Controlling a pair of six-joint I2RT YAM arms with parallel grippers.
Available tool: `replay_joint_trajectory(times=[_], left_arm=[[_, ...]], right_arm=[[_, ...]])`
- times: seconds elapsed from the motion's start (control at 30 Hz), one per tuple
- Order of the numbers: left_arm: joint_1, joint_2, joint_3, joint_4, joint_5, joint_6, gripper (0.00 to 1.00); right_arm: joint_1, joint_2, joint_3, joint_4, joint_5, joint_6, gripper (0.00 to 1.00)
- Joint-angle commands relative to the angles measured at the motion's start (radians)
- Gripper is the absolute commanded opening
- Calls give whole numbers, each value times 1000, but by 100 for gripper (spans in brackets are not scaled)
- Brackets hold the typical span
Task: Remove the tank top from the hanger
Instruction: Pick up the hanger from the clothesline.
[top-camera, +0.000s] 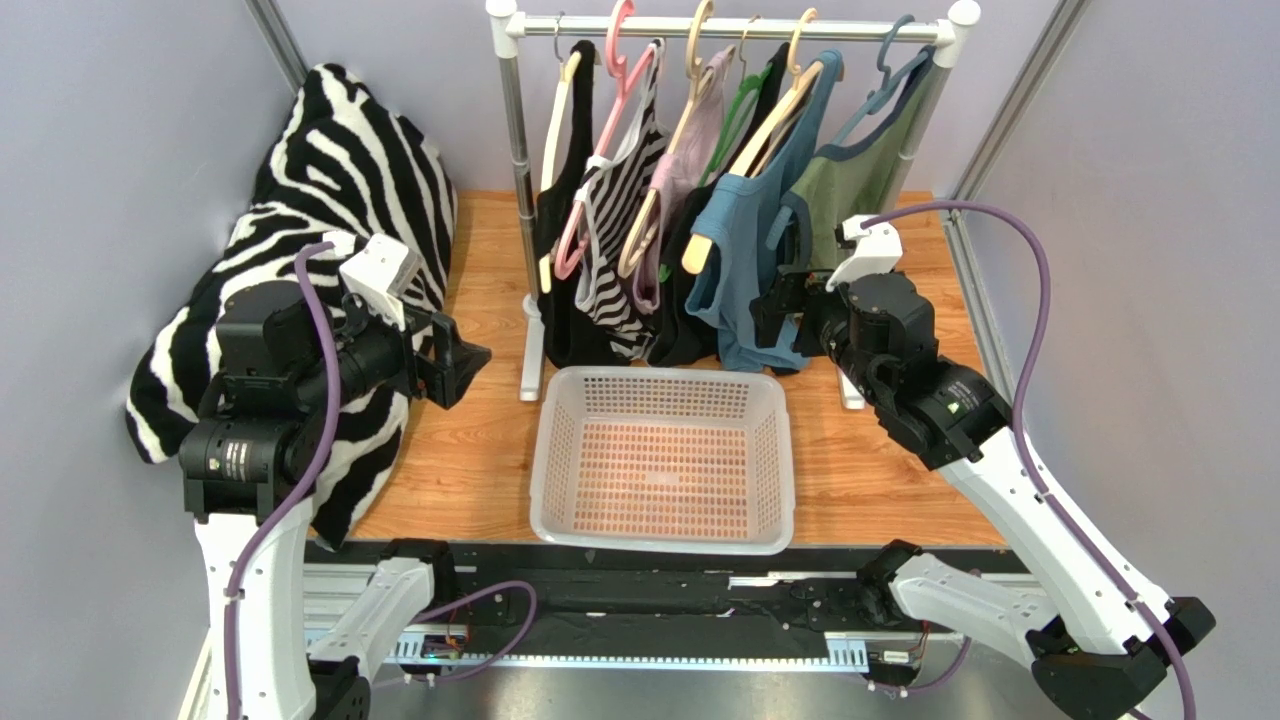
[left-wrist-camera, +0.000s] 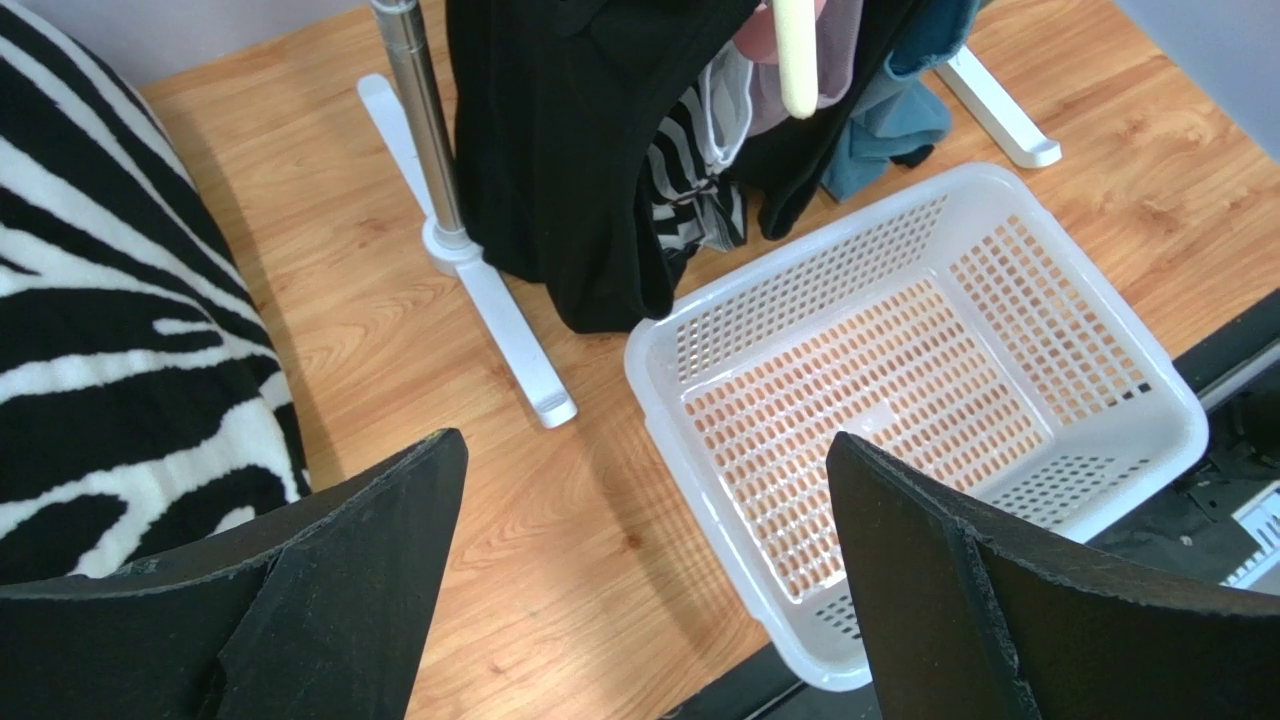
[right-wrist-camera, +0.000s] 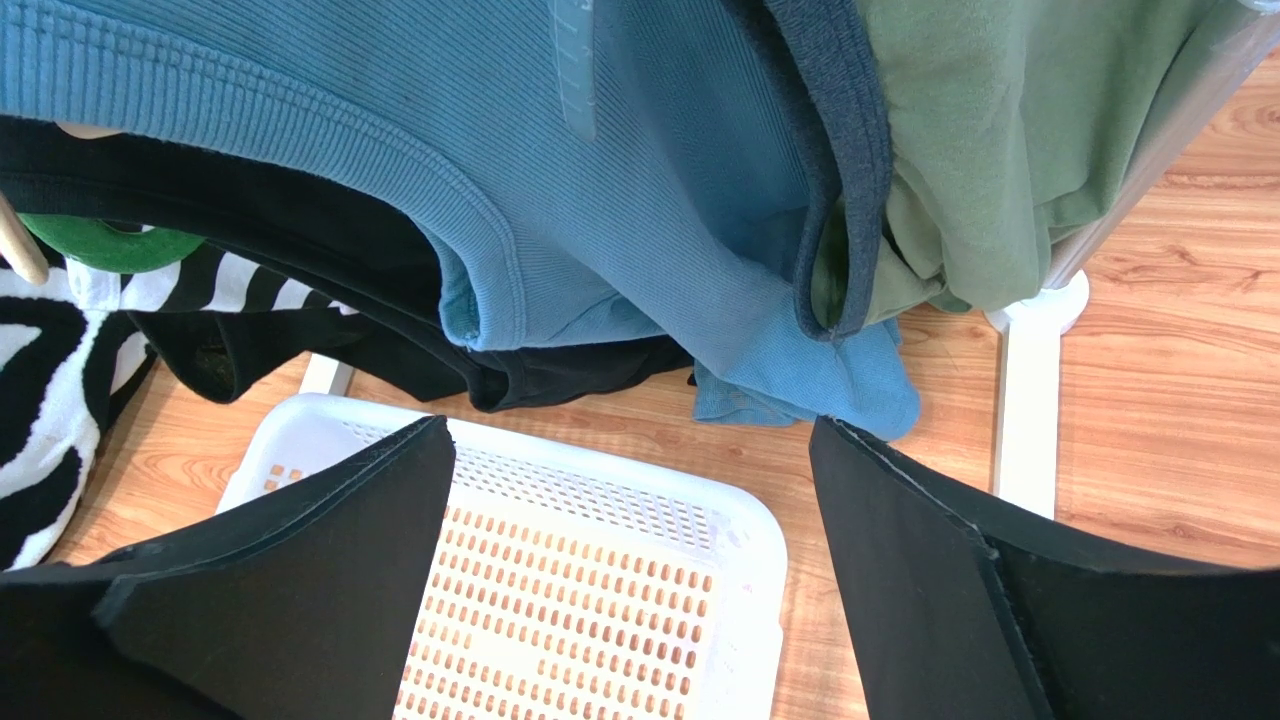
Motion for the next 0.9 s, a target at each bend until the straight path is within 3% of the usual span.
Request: replay_joint_trajectory(times=[0.0,0.23,0.5,0.87], left_arm=[[-1,35,33,42,77,-6,99],[-29,219,213,114,78,-53,99],[-174,458,473,187,-51,-99,99],[-210,737,858,264,-90,-159,99]], right_arm=[[6,-8,-4,45,-3,-2,94],[12,-21,-16,54,6,-7,94],[32,-13,1,50,40,-18,93],[94,-44,-24,50,46,-24,90]])
